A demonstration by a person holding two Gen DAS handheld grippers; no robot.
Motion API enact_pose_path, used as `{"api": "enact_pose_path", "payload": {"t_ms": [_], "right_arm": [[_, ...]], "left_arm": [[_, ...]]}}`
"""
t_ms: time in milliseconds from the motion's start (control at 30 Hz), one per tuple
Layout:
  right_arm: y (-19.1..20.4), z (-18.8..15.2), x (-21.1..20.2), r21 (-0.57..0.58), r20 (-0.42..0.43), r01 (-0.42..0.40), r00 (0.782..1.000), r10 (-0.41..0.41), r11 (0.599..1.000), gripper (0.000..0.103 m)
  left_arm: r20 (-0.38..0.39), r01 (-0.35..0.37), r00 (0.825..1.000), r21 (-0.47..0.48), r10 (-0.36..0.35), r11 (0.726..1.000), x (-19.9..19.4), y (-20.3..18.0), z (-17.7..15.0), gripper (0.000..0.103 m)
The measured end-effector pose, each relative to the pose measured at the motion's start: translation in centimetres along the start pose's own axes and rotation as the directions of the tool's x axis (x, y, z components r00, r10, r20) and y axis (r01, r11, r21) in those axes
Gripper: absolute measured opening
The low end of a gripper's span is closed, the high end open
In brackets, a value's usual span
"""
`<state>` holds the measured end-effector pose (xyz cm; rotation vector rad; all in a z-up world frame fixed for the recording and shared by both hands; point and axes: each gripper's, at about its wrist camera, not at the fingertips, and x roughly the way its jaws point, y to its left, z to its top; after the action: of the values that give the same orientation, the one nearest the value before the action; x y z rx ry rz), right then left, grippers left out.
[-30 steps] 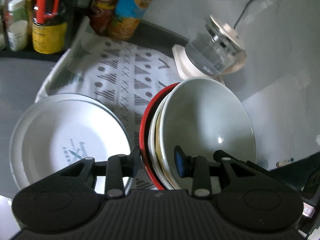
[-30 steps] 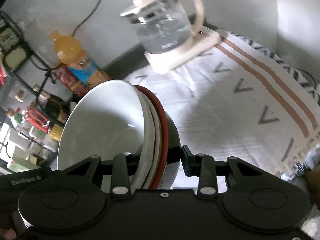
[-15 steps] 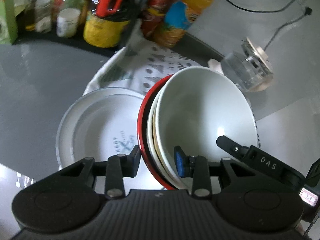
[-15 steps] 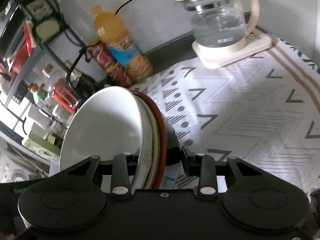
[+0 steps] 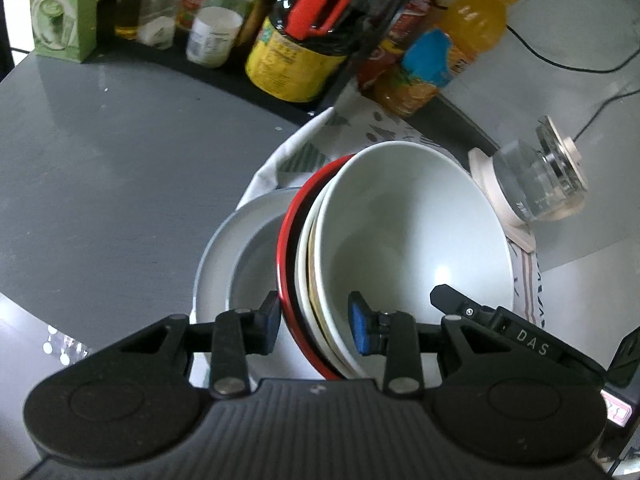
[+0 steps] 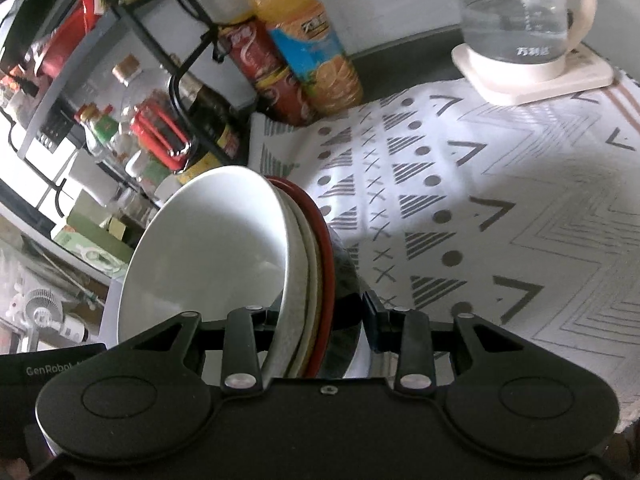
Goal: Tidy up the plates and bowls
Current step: 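Carry the bowl stack over the plate stack and lower it on top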
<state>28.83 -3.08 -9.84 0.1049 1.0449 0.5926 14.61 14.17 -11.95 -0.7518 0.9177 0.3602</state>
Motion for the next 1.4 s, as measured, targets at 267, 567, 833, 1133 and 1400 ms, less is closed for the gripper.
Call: {"api": "enact_pose_path", "payload": {"t_ms": [267,567,833,1133,1400], "right_arm": [[0.8,0.2,1.9,0.002,-0.038,-0.002,0.999,0.002,1.0,0.035],[1.1,0.4,2.7,-0.004,-0.053,-0.014,0.998,0.014,1.0,0.035],[0.7,-0.1,2.9,0.017,-0.065,-0.008,0.998,0.009,1.0,0.034],[0.7,-0.3,2.9,0.012,-0.084,-0.019,0.996,0.02,1.0,0.034],[0.7,-0.5,2.4,0.007,-0.125,-0.009,0.992,0.01,1.0,0.034]], "left_arm": [[0.01,-0.014,1.0,0.004,0.014,1.0,0.6,0.6,1.3,0.034],[-0.016,-0.014,1.0,0.016,0.015,1.0,1.2,0.6,1.8,0.034],[-0.028,0.003,1.0,0.001,-0.003,1.0,1.3,1.1,1.8,0.034],[-0.048,0.01,0.999,-0.012,-0.01,1.0,1.2,1.3,1.7,0.034],[-0.073,0.008,0.997,-0.012,-0.009,1.0,1.1,1.7,1.5,0.034]]}}
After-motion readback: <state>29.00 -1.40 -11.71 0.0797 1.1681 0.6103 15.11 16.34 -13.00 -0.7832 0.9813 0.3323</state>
